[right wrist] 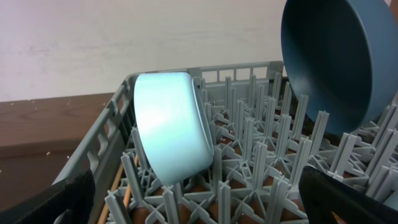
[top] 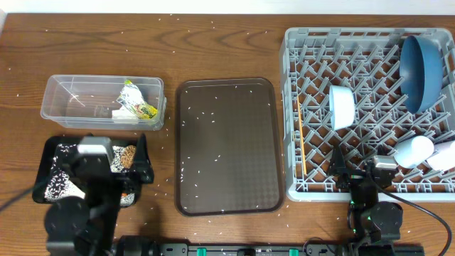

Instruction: Sort waste into correct bins and load items into the dishwasher rack

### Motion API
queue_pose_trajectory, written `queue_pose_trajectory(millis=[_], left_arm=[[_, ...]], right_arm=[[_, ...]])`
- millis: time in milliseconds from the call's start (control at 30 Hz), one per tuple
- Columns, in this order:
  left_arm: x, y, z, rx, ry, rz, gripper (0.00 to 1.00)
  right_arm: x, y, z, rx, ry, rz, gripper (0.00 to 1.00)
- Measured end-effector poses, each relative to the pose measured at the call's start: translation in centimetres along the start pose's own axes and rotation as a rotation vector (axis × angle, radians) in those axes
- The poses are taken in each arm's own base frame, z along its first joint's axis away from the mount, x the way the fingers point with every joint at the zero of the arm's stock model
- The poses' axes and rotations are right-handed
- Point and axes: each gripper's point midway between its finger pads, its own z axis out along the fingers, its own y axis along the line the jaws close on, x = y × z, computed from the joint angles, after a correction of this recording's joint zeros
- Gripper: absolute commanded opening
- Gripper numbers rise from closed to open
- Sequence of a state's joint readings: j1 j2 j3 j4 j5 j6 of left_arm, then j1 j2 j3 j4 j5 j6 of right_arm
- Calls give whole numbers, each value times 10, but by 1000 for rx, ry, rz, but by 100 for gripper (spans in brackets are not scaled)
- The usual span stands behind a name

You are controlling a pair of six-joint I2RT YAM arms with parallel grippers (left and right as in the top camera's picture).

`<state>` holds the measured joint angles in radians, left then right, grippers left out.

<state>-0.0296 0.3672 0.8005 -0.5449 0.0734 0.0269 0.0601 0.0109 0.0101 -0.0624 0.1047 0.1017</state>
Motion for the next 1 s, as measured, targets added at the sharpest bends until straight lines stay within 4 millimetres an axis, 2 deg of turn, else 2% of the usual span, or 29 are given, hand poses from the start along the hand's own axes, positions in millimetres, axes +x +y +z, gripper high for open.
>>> queue_pose_trajectory(millis=[133,300,467,767,1000], left_arm=[[31,0,4,14,-22,2,98],[60,-3,11,40,-83,5,98],[81,-3,19,47,-109,6,98],[118,-1,47,51,-120,7,98],[140,-4,56,65,-90,8,98]], right_arm=[[0,0,0,0,0,0,99],[0,0,0,0,1,0,99],[0,0,0,0,1,0,99],[0,0,0,0,1,0,99],[0,0,0,0,1,0,99]])
